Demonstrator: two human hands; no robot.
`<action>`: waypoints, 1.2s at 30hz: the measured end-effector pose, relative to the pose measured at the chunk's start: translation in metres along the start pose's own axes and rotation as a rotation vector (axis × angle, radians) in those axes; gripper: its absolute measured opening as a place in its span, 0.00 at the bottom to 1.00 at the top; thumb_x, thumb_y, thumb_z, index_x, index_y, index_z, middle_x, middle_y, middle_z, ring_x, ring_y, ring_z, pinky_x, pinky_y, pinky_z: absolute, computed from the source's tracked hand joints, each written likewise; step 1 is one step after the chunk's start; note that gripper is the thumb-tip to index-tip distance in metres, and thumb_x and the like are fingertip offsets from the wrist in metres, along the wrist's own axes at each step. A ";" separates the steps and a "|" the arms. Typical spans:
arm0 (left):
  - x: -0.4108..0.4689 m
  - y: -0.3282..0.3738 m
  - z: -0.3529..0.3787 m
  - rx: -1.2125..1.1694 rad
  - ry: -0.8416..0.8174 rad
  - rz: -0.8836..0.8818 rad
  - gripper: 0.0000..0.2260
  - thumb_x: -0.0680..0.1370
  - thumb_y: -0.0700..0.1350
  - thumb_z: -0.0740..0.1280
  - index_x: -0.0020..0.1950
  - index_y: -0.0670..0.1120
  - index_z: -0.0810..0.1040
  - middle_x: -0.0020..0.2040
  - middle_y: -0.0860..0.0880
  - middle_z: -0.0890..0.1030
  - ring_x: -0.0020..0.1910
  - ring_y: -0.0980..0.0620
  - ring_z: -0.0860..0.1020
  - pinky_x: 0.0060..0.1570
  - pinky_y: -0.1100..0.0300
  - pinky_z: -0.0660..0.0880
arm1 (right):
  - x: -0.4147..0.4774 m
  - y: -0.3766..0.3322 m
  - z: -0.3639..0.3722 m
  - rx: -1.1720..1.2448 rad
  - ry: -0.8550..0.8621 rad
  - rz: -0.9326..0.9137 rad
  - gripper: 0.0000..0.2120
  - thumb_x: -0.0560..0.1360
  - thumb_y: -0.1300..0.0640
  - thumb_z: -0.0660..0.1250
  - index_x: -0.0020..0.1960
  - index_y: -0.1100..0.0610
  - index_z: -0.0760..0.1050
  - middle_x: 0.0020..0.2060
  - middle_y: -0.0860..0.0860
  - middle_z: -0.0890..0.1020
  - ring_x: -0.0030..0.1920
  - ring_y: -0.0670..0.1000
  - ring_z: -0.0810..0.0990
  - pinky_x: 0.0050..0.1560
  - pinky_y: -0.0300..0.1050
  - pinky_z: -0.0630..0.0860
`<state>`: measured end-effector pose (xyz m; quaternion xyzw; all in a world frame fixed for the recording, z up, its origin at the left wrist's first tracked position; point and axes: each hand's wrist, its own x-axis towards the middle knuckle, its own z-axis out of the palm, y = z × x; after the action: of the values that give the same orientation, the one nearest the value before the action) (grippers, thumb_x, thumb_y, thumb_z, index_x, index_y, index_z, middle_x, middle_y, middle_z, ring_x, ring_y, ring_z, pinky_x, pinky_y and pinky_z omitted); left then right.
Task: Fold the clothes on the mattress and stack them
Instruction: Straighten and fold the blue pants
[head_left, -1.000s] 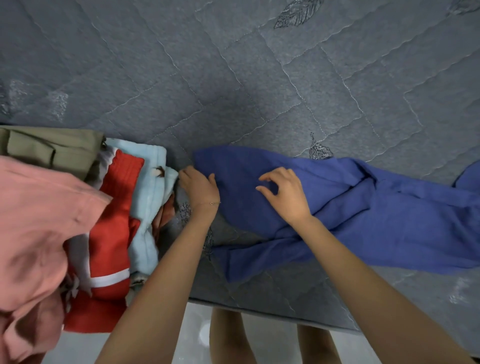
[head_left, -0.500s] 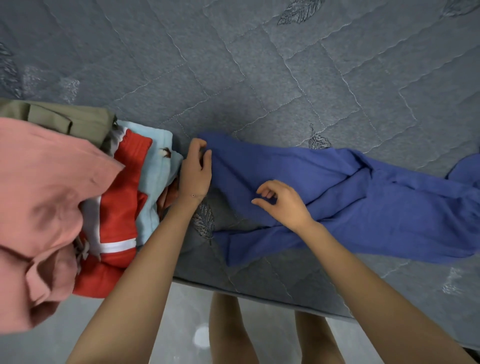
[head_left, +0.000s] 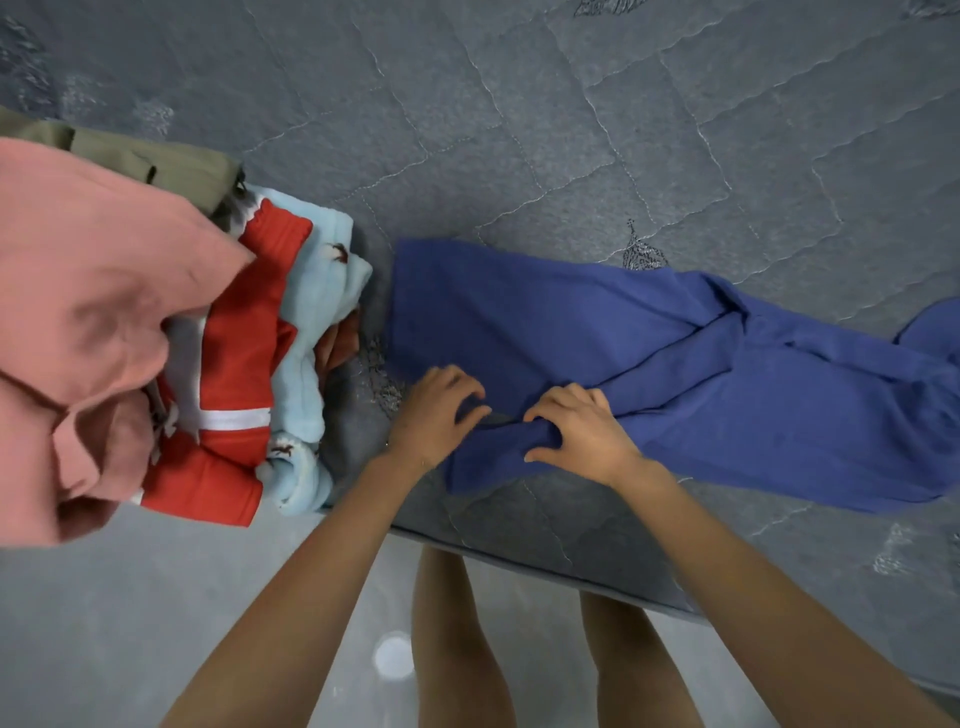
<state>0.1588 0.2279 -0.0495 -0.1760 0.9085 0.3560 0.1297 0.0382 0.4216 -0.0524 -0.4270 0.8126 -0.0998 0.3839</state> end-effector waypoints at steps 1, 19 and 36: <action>-0.008 0.002 0.012 0.000 -0.084 -0.025 0.09 0.77 0.47 0.69 0.52 0.42 0.80 0.50 0.43 0.77 0.51 0.41 0.73 0.52 0.48 0.70 | -0.002 0.002 0.000 -0.024 -0.024 0.022 0.25 0.71 0.41 0.72 0.66 0.48 0.74 0.58 0.46 0.74 0.61 0.50 0.69 0.60 0.44 0.58; 0.012 0.010 -0.025 -0.230 0.260 -0.201 0.10 0.82 0.39 0.61 0.54 0.39 0.81 0.51 0.45 0.83 0.49 0.47 0.80 0.52 0.57 0.74 | 0.020 -0.011 -0.056 0.213 0.381 0.194 0.07 0.78 0.50 0.68 0.51 0.51 0.83 0.42 0.47 0.85 0.44 0.50 0.82 0.43 0.46 0.76; 0.139 -0.031 -0.074 0.150 0.220 -0.352 0.10 0.83 0.39 0.56 0.55 0.37 0.75 0.55 0.36 0.72 0.50 0.41 0.71 0.45 0.52 0.64 | 0.111 0.008 -0.087 0.183 0.586 0.320 0.15 0.77 0.57 0.67 0.64 0.53 0.78 0.58 0.52 0.76 0.61 0.55 0.71 0.59 0.45 0.60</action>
<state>0.0379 0.1244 -0.0653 -0.3594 0.8964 0.2382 0.1029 -0.0667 0.3267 -0.0563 -0.2112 0.9326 -0.2294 0.1816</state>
